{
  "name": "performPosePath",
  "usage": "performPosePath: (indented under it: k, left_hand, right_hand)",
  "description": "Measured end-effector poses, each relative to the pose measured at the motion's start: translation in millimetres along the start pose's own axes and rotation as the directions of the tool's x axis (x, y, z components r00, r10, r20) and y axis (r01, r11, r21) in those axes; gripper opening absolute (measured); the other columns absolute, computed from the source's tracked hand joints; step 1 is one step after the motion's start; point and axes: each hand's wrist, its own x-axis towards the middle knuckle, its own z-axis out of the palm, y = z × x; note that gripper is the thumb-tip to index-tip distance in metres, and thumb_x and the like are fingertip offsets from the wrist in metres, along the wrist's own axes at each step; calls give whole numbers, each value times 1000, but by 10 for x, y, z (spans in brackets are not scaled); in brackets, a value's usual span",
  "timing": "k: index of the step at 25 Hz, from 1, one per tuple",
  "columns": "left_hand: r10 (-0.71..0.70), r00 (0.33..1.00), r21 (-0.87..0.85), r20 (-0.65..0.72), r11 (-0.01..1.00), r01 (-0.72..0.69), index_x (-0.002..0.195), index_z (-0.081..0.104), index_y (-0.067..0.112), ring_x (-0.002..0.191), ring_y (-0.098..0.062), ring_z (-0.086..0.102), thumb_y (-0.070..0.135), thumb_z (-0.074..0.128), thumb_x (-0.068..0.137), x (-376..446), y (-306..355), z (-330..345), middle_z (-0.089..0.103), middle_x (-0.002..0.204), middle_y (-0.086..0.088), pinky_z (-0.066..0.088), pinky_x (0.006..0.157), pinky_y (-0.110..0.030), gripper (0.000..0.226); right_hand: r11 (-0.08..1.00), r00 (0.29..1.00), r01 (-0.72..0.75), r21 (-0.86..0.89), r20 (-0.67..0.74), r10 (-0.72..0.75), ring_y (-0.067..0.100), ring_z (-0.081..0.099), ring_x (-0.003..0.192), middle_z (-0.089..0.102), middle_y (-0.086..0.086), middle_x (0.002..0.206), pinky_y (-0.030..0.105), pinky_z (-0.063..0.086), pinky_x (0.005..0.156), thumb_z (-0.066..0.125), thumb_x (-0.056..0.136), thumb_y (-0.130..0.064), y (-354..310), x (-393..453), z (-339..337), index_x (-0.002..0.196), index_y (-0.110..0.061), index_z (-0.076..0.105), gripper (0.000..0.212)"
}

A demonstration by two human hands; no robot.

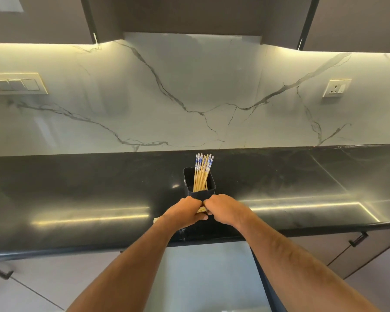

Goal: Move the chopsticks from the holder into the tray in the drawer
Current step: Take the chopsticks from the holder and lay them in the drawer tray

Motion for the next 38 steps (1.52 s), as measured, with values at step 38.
performPosePath:
  k: [38]
  left_hand:
    - [-25,993,65,119,998,17,114,56,19,74,-9,56,9,63,97,-1860,535,1804,69,106,-1,48,71,-21,21]
  right_hand:
    - [-90,831,-393,915,395,391,31,59,126,62,16,138,43,33,113,8,103,-60,-635,-1708,1602,137,-2,57,83]
